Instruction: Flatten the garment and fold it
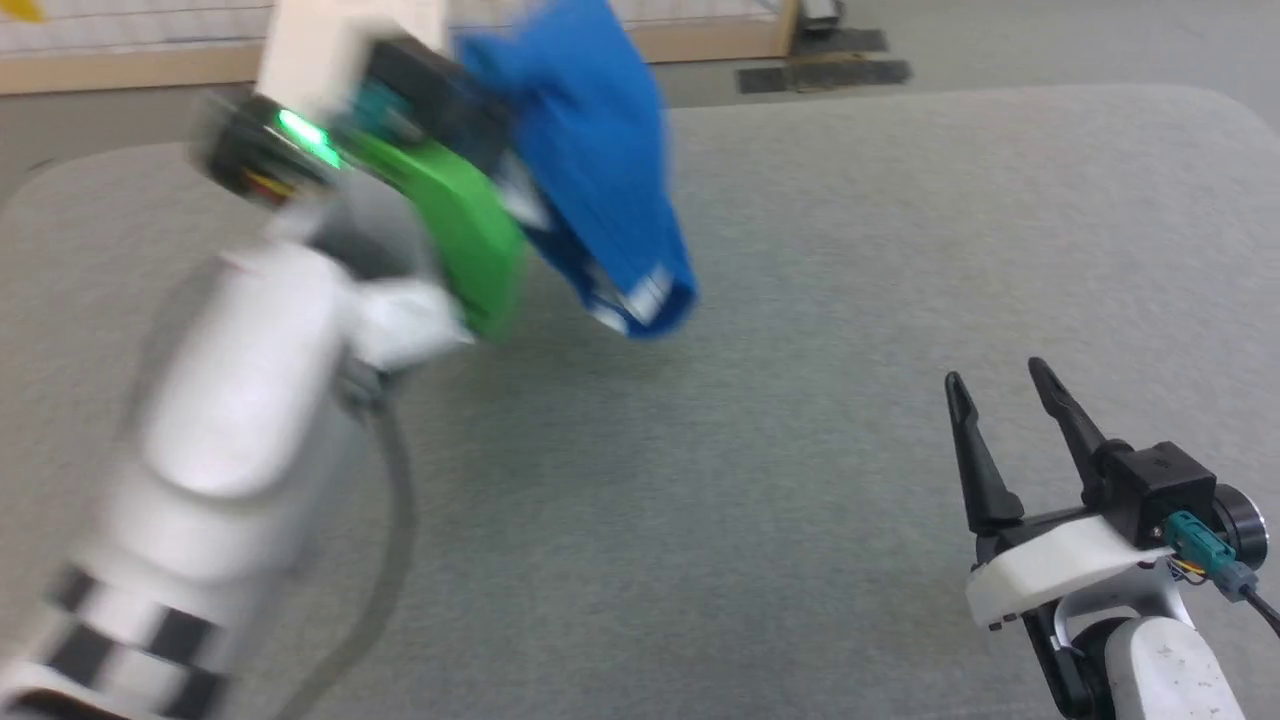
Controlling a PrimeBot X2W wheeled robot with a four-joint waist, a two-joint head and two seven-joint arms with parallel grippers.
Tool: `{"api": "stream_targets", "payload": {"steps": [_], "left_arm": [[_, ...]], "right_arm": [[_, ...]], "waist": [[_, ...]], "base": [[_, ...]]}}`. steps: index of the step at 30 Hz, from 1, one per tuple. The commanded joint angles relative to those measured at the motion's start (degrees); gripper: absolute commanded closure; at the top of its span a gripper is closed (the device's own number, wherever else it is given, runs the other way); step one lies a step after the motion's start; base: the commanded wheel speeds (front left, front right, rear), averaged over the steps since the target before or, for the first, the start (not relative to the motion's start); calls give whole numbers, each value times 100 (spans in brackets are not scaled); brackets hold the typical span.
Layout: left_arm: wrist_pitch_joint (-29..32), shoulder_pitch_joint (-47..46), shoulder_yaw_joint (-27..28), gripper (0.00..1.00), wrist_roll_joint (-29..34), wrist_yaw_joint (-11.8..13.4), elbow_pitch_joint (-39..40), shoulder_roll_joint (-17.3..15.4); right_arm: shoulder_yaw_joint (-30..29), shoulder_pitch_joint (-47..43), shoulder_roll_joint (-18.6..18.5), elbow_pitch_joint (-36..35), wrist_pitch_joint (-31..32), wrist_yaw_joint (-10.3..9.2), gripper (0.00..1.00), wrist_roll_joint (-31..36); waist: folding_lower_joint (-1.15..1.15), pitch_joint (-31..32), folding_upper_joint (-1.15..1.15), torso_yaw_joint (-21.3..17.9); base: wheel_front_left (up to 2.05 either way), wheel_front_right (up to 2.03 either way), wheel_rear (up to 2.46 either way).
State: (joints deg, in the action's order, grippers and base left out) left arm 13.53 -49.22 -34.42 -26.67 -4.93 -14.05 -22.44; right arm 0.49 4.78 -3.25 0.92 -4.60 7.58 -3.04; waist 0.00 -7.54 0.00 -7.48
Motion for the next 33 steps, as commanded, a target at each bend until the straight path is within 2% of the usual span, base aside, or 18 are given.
{"api": "stream_targets", "payload": {"steps": [1,4,5,6,7,12,16,19,26,33], "left_arm": [[12,223,-161,100,30,45,-57,196],[69,565,-544,100,6,38,-210,588],[72,692,-681,76,14,41,-257,717],[61,784,-799,11,36,31,-286,800],[84,904,-917,0,35,29,-337,889],[-44,1243,-1161,0,17,54,-317,1109],[-207,1334,-1119,0,-10,120,-212,1092],[-375,1317,-918,0,-50,258,-113,1008],[-778,1356,-241,0,-108,733,-67,498],[-1244,1866,445,0,-192,1290,175,-123]], "right_arm": [[-12,84,20,23,-54,-9,0,30],[-6,97,29,60,-92,-9,0,41],[-3,103,31,78,-109,-9,0,40],[-6,108,32,95,-124,-9,0,34],[5,116,33,118,-143,-9,0,6],[-23,117,35,220,-211,-9,0,-60],[-29,75,36,307,-203,-9,0,-37],[-28,39,36,338,-176,-9,0,0],[-54,-127,36,296,-28,-9,0,102],[-160,-304,6,105,112,-9,0,81]], "waist": [[0,-159,0,-431],[0,-243,0,-632],[0,-273,0,-698],[0,-292,0,-740],[0,-310,0,-793],[0,-284,0,-829],[0,-99,0,-683],[0,110,0,-505],[0,612,0,0],[0,781,0,430]], "base": [[0,0,0],[0,0,0],[0,0,0],[0,0,0],[0,0,0],[0,0,0],[0,0,0],[0,0,0],[0,0,0],[0,0,0]]}}
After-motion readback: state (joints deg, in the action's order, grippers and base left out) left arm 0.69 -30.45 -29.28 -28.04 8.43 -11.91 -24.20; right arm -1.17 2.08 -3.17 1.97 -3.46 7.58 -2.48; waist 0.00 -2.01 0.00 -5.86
